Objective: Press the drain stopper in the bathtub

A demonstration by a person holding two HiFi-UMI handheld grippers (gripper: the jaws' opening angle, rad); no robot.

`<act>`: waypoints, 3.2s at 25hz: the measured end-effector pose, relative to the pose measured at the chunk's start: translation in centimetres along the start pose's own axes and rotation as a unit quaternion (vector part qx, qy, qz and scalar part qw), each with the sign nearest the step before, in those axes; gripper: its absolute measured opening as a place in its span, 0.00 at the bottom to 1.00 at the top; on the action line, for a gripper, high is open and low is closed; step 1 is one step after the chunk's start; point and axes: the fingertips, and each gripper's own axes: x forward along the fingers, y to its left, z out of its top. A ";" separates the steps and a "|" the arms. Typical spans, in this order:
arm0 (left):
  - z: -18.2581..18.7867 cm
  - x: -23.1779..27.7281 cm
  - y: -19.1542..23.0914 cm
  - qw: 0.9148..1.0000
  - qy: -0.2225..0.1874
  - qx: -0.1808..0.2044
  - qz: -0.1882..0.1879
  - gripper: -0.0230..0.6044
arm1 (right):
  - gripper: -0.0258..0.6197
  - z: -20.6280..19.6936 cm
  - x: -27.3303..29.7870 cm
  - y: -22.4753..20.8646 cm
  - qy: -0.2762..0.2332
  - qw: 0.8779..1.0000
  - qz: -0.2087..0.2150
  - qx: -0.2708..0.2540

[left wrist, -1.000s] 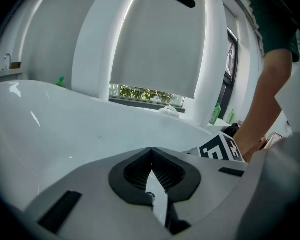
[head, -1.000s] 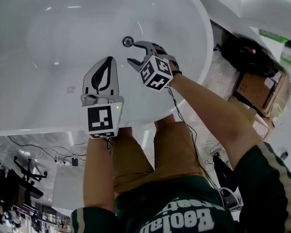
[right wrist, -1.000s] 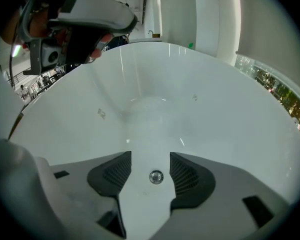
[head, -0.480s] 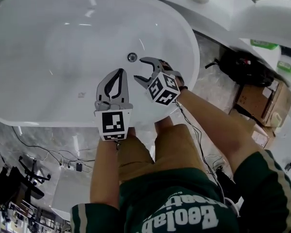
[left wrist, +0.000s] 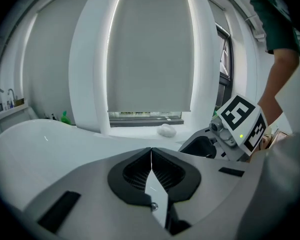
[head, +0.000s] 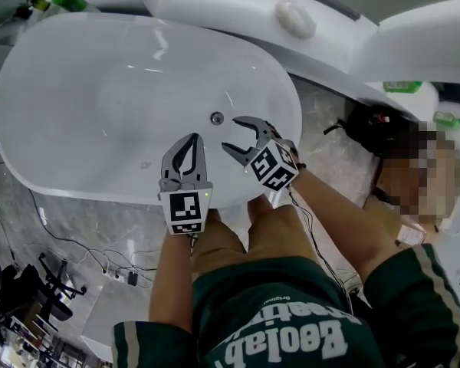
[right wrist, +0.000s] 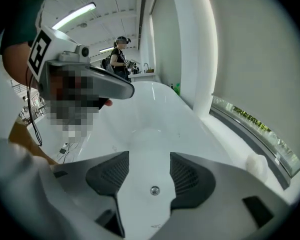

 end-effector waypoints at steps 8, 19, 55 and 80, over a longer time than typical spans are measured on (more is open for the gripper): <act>6.5 -3.5 -2.5 0.999 -0.034 0.007 0.007 0.05 | 0.44 5.3 -8.0 1.1 -0.053 0.998 -0.001 -0.015; 11.1 -8.6 -5.8 0.998 -0.049 0.027 -0.004 0.05 | 0.44 10.7 -15.6 1.8 -0.141 0.990 0.020 0.011; 22.6 -14.6 -6.4 0.988 -0.137 0.069 -0.008 0.05 | 0.06 23.9 -29.2 3.0 -0.359 0.932 0.035 -0.032; 22.3 -13.8 -6.3 0.989 -0.138 0.058 -0.017 0.05 | 0.06 23.7 -28.5 2.8 -0.347 0.937 0.024 -0.023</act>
